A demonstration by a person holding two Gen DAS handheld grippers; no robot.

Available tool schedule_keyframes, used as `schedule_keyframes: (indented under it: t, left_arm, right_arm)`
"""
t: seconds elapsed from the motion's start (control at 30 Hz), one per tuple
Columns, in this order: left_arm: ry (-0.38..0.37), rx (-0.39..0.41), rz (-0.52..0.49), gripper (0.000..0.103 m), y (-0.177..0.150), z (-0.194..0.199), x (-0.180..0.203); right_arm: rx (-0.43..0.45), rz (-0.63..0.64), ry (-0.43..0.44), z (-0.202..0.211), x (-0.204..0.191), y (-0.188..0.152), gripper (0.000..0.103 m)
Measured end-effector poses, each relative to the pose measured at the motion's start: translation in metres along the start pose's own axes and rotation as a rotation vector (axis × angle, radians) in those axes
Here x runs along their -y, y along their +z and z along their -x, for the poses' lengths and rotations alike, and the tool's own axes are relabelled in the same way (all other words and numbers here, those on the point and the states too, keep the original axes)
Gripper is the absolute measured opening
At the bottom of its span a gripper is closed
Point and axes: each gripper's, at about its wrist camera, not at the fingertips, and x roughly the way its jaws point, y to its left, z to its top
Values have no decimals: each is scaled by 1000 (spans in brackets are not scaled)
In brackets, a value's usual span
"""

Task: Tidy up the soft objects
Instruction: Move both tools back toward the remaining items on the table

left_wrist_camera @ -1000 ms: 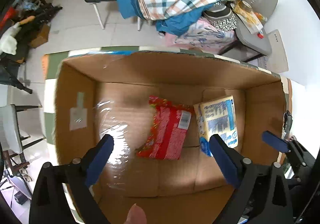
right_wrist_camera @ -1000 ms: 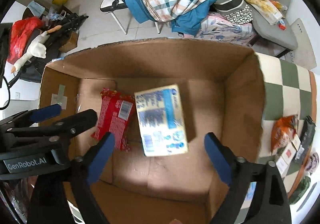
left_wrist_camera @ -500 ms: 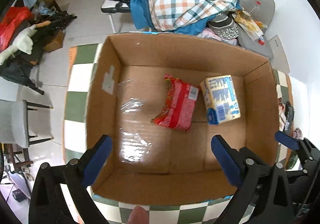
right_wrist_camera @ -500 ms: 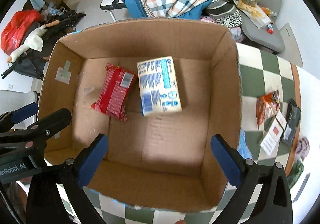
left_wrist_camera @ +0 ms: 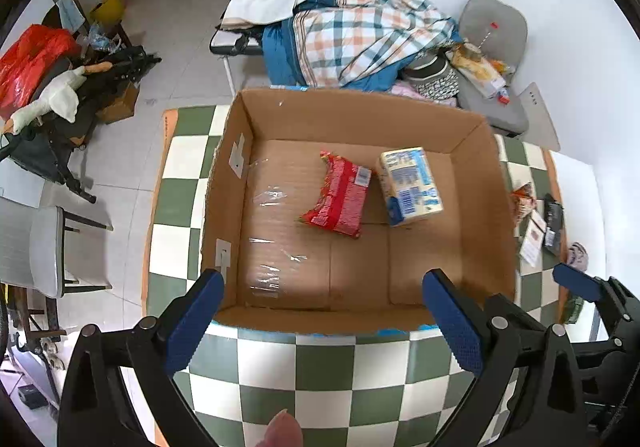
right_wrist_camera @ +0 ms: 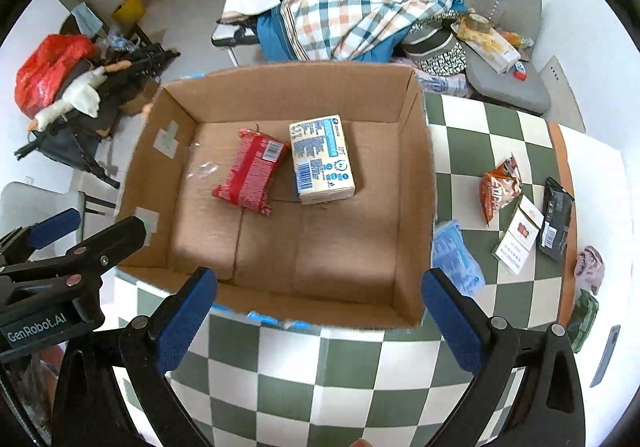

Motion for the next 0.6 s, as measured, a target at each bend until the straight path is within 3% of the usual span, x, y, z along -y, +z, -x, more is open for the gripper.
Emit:
schedule_keyframes:
  t: [0.13,0.27,0.43,0.6]
  left_arm:
    - [-20,19,-27,101,-1,22,20]
    - [-24,39,-118,102,5,39,67]
    - [13,48,-309,101,15,32,161]
    - [11,-37,-489,101,29,-19,272]
  right_arm:
    - [29,-39,50,25,13,-11,103]
    - [44,-116,92,47,50,-23,103]
    - [63,-234,43,74,137,-44,103]
    - [39,-391,-79,77,254,-69,103]
